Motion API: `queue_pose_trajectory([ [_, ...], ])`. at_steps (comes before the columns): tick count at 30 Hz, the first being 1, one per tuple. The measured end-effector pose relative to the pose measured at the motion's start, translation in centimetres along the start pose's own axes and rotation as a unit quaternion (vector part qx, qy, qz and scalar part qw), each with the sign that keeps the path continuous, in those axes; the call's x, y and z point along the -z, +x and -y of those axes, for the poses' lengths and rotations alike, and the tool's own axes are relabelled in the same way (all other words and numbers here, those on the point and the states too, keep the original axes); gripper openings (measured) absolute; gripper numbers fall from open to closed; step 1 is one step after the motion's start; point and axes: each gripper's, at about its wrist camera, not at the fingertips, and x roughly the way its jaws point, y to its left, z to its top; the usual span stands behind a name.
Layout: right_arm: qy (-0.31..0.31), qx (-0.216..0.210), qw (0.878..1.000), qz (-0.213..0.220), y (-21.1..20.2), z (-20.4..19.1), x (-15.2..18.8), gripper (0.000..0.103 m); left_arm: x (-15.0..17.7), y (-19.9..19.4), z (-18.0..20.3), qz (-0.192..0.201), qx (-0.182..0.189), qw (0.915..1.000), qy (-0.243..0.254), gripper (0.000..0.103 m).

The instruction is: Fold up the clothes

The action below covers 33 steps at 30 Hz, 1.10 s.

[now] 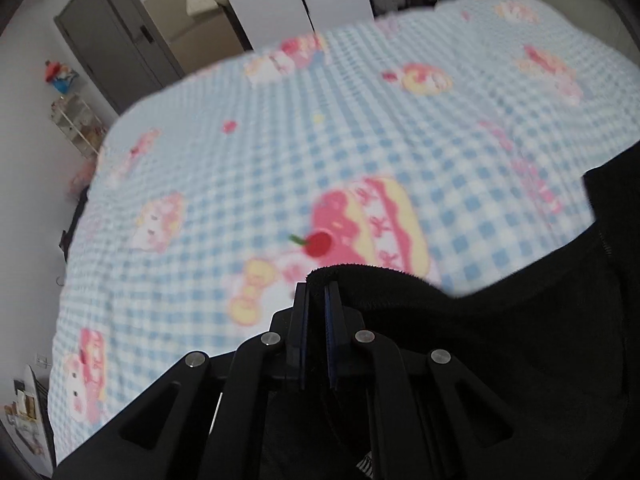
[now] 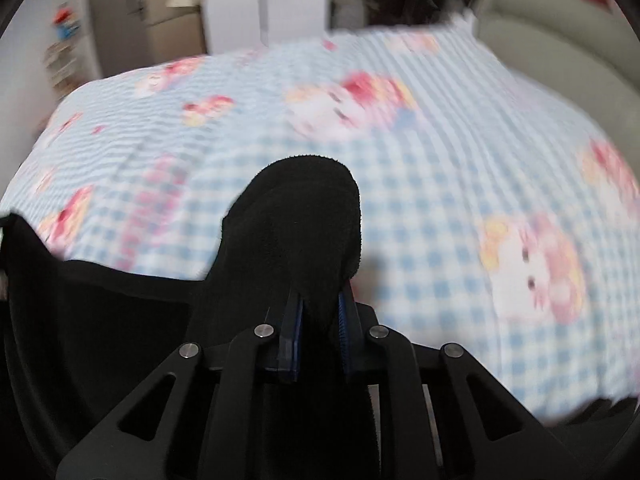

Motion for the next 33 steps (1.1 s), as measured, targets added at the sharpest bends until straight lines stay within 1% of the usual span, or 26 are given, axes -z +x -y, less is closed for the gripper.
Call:
queue_pose_trajectory([
  [1, 0.009, 0.001, 1.0, -0.011, 0.8, 0.7, 0.2, 0.015, 0.0, 2.1, 1.2, -0.024, -0.011, 0.9996, 0.006, 0.012],
  [2, 0.014, -0.01, 1.0, -0.025, 1.4, 0.9, 0.6, 0.017, 0.6, 4.3, 2.5, -0.064, -0.016, 0.9976, 0.017, 0.012],
  [3, 0.017, -0.034, 0.998, -0.042, 2.0, 0.6, 1.1, 0.019, 1.4, 5.7, 3.6, -0.101, -0.026, 0.9941, 0.03, 0.012],
  [4, 0.017, -0.047, 0.998, -0.048, 2.0, 0.2, 1.3, 0.025, 1.7, 4.5, 4.0, -0.084, -0.033, 0.9955, 0.03, 0.013],
  [5, 0.014, -0.05, 0.998, -0.042, 1.5, -0.3, 1.2, 0.028, 1.9, 3.0, 4.3, -0.061, -0.039, 0.997, 0.028, 0.014],
  [6, 0.01, -0.054, 0.998, -0.028, 0.5, -0.6, 1.0, 0.029, 2.2, 1.5, 4.6, -0.039, -0.045, 0.9979, 0.026, 0.016],
  [7, 0.007, -0.058, 0.998, -0.003, -1.0, -0.9, 0.6, 0.034, 2.4, -0.1, 5.0, -0.016, -0.051, 0.9983, 0.024, 0.019],
  [8, 0.007, -0.066, 0.998, 0.017, -2.3, -1.0, 0.3, 0.04, 2.8, -1.4, 6.1, -0.008, -0.027, 0.9992, 0.029, 0.022],
  [9, 0.009, -0.075, 0.997, 0.032, -3.5, -1.1, 0.2, 0.041, 3.2, -2.8, 7.3, -0.003, 0.002, 0.9994, 0.035, 0.035],
  [11, 0.023, -0.094, 0.994, 0.056, -6.1, -1.4, 0.8, 0.049, 4.1, -5.4, 9.8, 0.008, 0.059, 0.9971, 0.046, 0.056],
  [13, 0.029, -0.118, 0.991, 0.062, -7.7, -2.3, 2.2, 0.052, 5.0, -8.1, 12.2, 0.019, 0.116, 0.9914, 0.058, 0.056],
  [14, 0.023, -0.138, 0.989, 0.056, -8.4, -3.3, 3.3, 0.057, 5.4, -9.4, 13.4, 0.024, 0.145, 0.9872, 0.063, 0.056],
  [15, 0.016, -0.159, 0.986, 0.05, -9.0, -4.2, 4.4, 0.061, 5.9, -10.8, 14.7, 0.03, 0.173, 0.9821, 0.069, 0.052],
  [16, 0.001, -0.165, 0.985, 0.041, -9.0, -5.2, 5.3, 0.064, 6.3, -12.1, 15.9, 0.035, 0.201, 0.9762, 0.074, 0.05],
  [18, -0.04, -0.139, 0.989, 0.014, -7.5, -6.7, 5.9, 0.062, 5.4, -11.5, 17.1, 0.049, 0.144, 0.9838, 0.095, 0.051],
  [20, -0.044, -0.086, 0.995, -0.009, -5.5, -5.5, 5.2, 0.064, 3.7, -9.4, 16.2, 0.049, 0.084, 0.9903, 0.099, 0.054],
  [22, -0.047, -0.032, 0.998, -0.032, -3.5, -4.3, 4.6, 0.067, 1.4, -6.1, 14.6, 0.017, 0.082, 0.9915, 0.1, 0.064],
  [23, -0.035, -0.016, 0.998, -0.047, -2.2, -3.2, 4.0, 0.078, 0.5, -4.6, 14.3, 0.004, 0.082, 0.99, 0.115, 0.068],
  [24, -0.006, -0.011, 0.998, -0.066, -0.8, -1.5, 3.2, 0.083, -0.4, -3.1, 14.0, -0.008, 0.082, 0.9879, 0.132, 0.076],
  [26, 0.041, -0.004, 0.994, -0.105, 2.2, 1.4, 1.9, 0.087, -1.7, -0.8, 13.7, -0.023, 0.089, 0.9827, 0.16, 0.076],
  [28, 0.058, -0.007, 0.988, -0.145, 5.2, 2.9, 1.6, 0.09, -2.2, 0.0, 14.3, -0.025, 0.122, 0.9749, 0.184, 0.077],
  [29, 0.067, -0.021, 0.984, -0.166, 6.5, 3.4, 1.6, 0.091, -2.4, 0.2, 14.7, -0.026, 0.138, 0.9704, 0.196, 0.077],
  [30, 0.083, -0.054, 0.977, -0.19, 7.7, 3.7, 2.0, 0.091, -2.2, 0.2, 15.3, -0.029, 0.158, 0.9646, 0.209, 0.076],
  [31, 0.102, -0.091, 0.967, -0.213, 8.7, 3.9, 2.5, 0.091, -2.0, 0.2, 16.0, -0.032, 0.178, 0.958, 0.222, 0.074],
  [32, 0.11, -0.118, 0.962, -0.218, 9.1, 3.8, 2.8, 0.092, -1.6, -0.2, 16.5, -0.027, 0.187, 0.9537, 0.234, 0.071],
  [33, 0.108, -0.134, 0.964, -0.205, 8.7, 3.6, 2.8, 0.09, -1.3, -0.5, 17.0, -0.021, 0.195, 0.9495, 0.245, 0.06],
])
